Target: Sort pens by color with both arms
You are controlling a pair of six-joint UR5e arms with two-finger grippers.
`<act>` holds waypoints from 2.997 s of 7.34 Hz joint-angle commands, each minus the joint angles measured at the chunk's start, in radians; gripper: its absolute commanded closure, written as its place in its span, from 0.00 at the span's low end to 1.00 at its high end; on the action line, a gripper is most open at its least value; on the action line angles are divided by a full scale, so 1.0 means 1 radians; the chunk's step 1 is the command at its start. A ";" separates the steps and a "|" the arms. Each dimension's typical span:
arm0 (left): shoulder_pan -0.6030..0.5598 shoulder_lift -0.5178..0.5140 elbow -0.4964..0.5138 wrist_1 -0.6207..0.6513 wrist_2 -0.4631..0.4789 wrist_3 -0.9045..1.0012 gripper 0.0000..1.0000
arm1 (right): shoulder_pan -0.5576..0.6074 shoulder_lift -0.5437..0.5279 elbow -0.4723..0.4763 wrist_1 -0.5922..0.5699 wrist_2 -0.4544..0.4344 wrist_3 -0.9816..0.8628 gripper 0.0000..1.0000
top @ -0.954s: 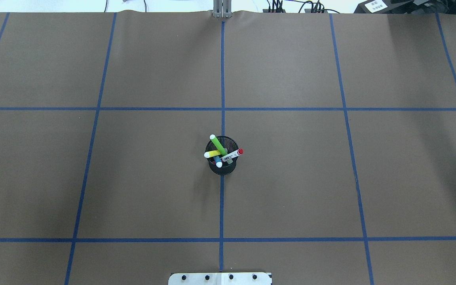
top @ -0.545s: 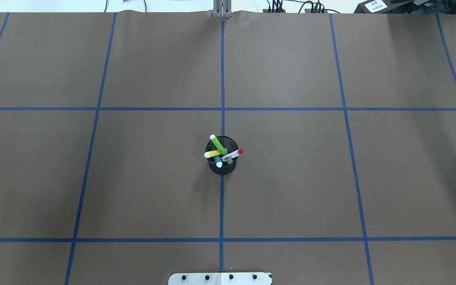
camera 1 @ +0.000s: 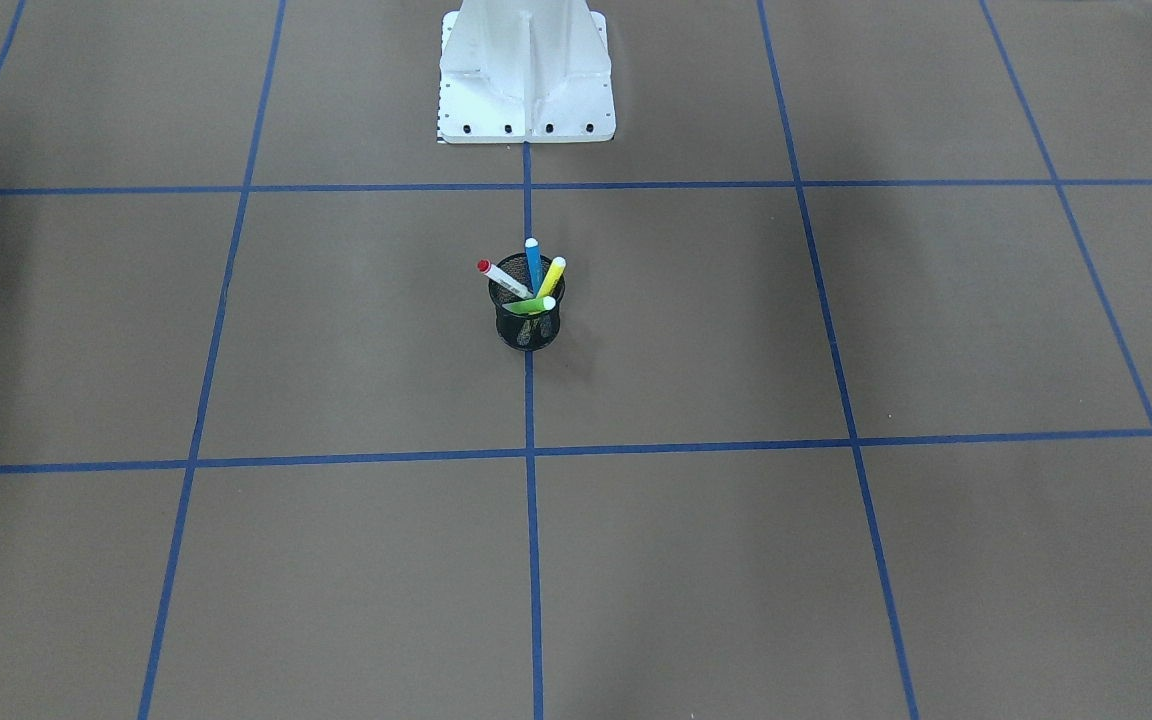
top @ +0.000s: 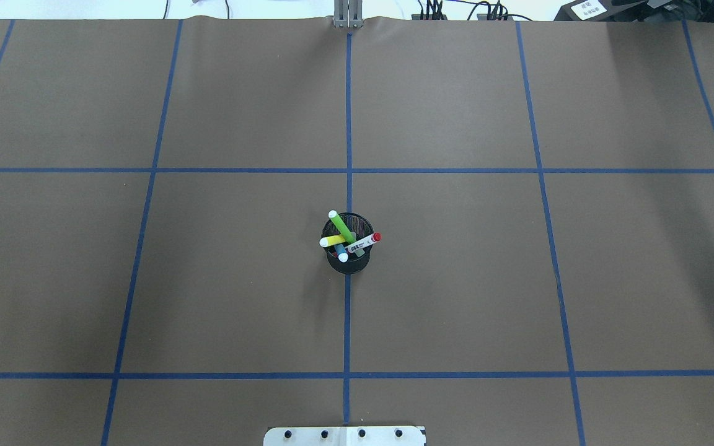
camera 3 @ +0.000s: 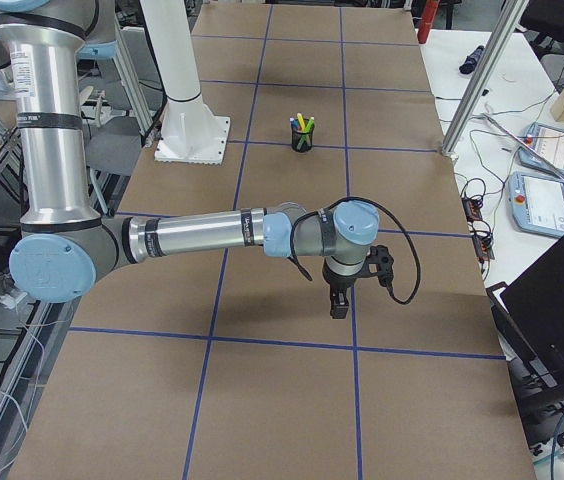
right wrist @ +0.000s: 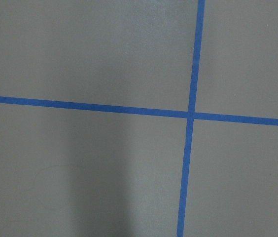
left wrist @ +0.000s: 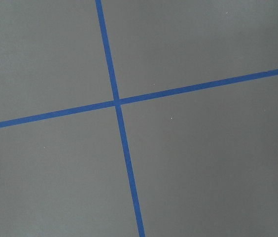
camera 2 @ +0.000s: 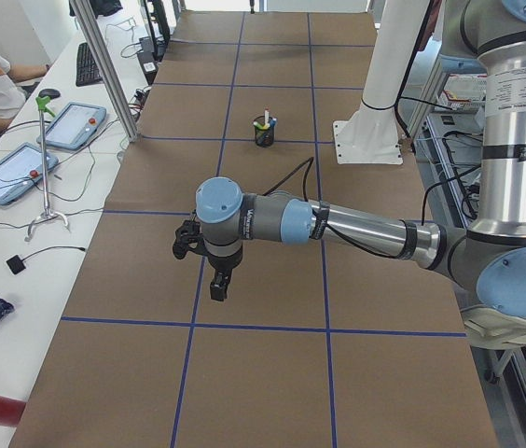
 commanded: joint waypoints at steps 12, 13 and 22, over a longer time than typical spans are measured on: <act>0.000 0.000 -0.004 -0.009 -0.033 -0.012 0.00 | -0.017 -0.012 0.020 0.036 0.033 0.004 0.01; 0.000 0.000 -0.004 -0.009 -0.032 -0.012 0.00 | -0.027 -0.012 0.026 0.072 0.071 0.009 0.01; 0.007 -0.004 0.006 -0.011 -0.035 -0.035 0.00 | -0.695 0.302 0.353 0.221 -0.329 1.039 0.01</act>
